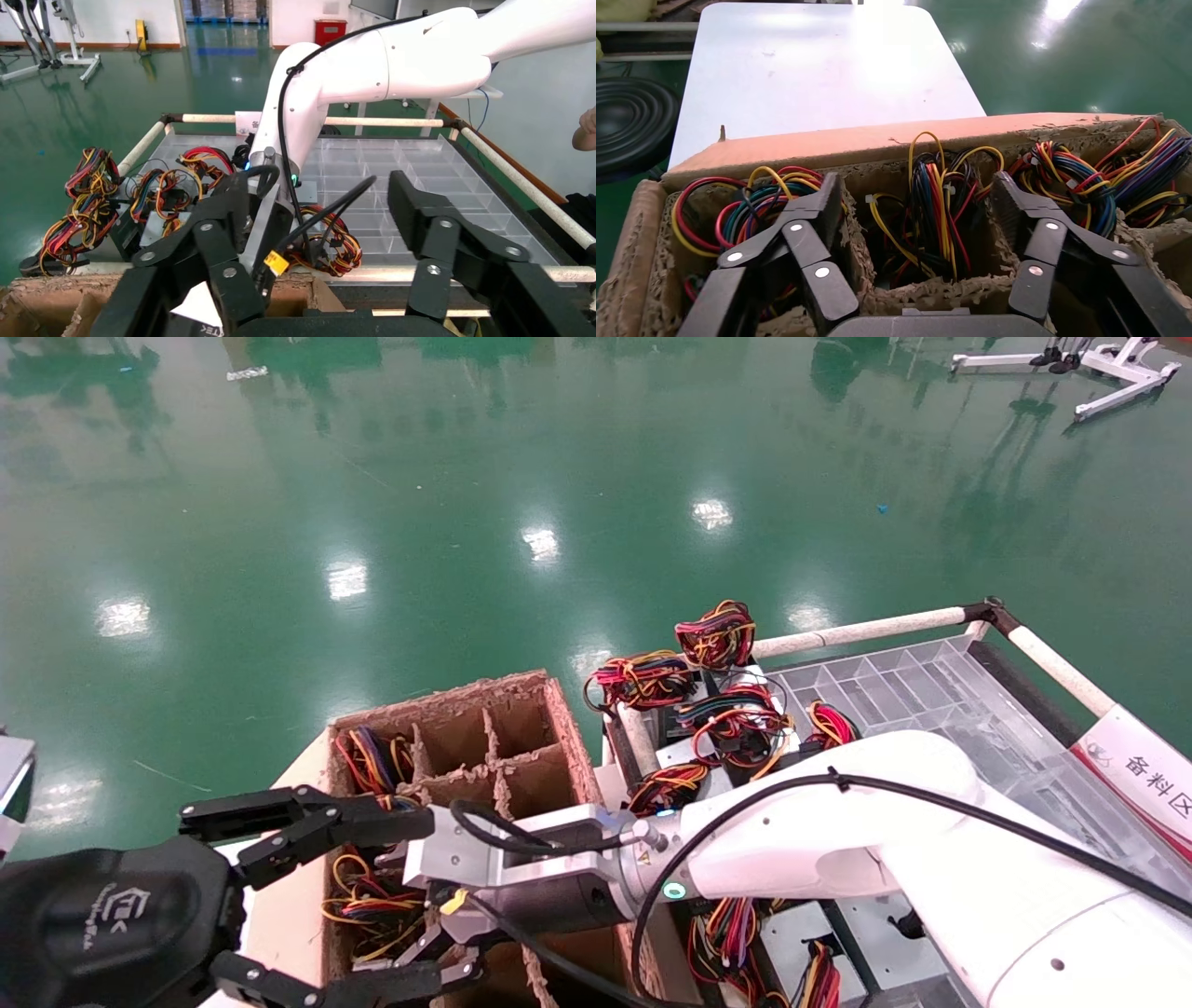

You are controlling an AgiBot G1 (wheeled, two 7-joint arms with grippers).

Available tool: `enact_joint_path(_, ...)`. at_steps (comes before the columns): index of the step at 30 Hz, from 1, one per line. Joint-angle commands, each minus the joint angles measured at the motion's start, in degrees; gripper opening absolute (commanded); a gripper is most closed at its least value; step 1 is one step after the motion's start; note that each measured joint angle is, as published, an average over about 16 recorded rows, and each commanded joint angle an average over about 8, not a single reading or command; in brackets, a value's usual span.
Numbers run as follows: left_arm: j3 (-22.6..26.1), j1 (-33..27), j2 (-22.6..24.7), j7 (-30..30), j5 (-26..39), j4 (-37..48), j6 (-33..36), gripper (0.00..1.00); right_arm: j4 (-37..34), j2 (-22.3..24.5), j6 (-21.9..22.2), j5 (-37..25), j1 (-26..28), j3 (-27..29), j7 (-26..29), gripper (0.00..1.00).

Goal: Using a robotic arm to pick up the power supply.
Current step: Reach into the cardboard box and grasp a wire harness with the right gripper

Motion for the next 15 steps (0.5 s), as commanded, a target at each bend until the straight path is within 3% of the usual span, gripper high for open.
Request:
enact_joint_path(1,0.0,0.0,0.0,0.0,0.0,0.0,0.0,1.00,0.3,0.0,1.0,1.2,0.1,-1.6,0.0,0.00)
enact_joint_path(6,0.0,0.0,0.0,0.0,0.0,0.0,0.0,1.00,0.8,-0.1,4.6,3.6,0.5,-5.2,-0.6,0.00)
enact_joint_path(8,0.0,0.0,0.0,0.0,0.0,0.0,0.0,1.00,1.1,-0.1,6.0,4.5,0.6,-6.6,-0.8,0.04)
enact_joint_path(10,0.0,0.0,0.0,0.0,0.0,0.0,0.0,1.00,1.4,-0.1,7.3,5.4,0.7,-8.1,-0.9,0.21)
enact_joint_path(15,0.0,0.0,0.0,0.0,0.0,0.0,0.0,1.00,2.1,-0.1,9.9,8.0,0.8,-11.3,-1.0,0.82)
